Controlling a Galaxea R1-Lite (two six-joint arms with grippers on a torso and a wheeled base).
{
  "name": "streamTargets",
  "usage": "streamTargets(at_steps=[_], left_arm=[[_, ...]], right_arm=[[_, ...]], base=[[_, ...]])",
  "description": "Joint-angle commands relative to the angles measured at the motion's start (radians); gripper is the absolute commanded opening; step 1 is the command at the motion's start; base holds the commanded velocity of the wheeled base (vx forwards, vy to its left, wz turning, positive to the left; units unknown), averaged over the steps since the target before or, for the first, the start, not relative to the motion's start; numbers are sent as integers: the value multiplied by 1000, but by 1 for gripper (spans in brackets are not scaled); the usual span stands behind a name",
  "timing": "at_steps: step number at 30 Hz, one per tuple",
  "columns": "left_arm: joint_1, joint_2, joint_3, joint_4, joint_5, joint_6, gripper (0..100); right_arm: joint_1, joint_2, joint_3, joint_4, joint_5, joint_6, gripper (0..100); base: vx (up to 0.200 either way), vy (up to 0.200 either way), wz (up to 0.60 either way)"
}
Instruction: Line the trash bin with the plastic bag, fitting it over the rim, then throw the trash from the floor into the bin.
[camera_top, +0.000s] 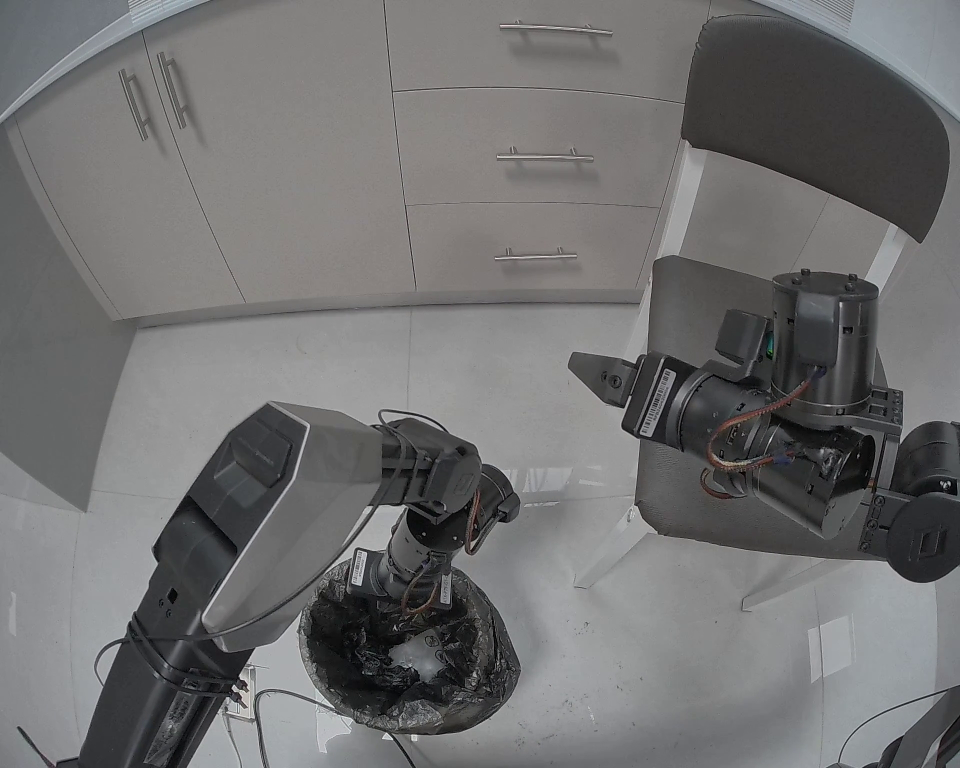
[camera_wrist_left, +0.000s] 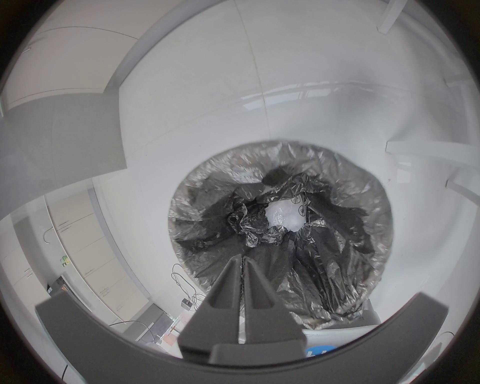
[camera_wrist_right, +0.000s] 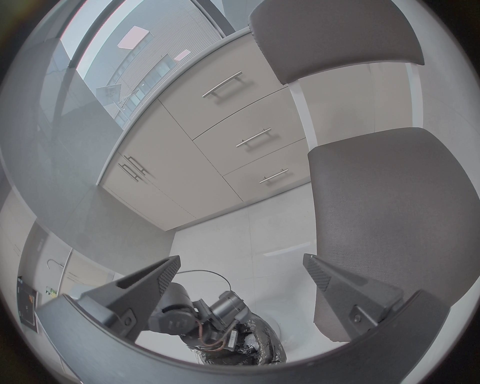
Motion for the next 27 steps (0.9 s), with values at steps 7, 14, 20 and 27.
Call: streamTargets(at_steps=[7,14,20,27], left_arm=[[-63,-315,0,195,15,14,0],[-101,-520,0,428,28,57,0],[-75,-830,0,506,51,102,0],[143,-1249,0,505,122,212,0]], right_arm=[[3,-20,16,-2,16,-41,100],[3,-43,27,-2,16,-50,100],[2,-42,30,-5,7,-70,100],[-13,-57,31,-5,7,-70,100]], base=[[0,0,0],[0,0,0],[0,0,0],[0,0,0]])
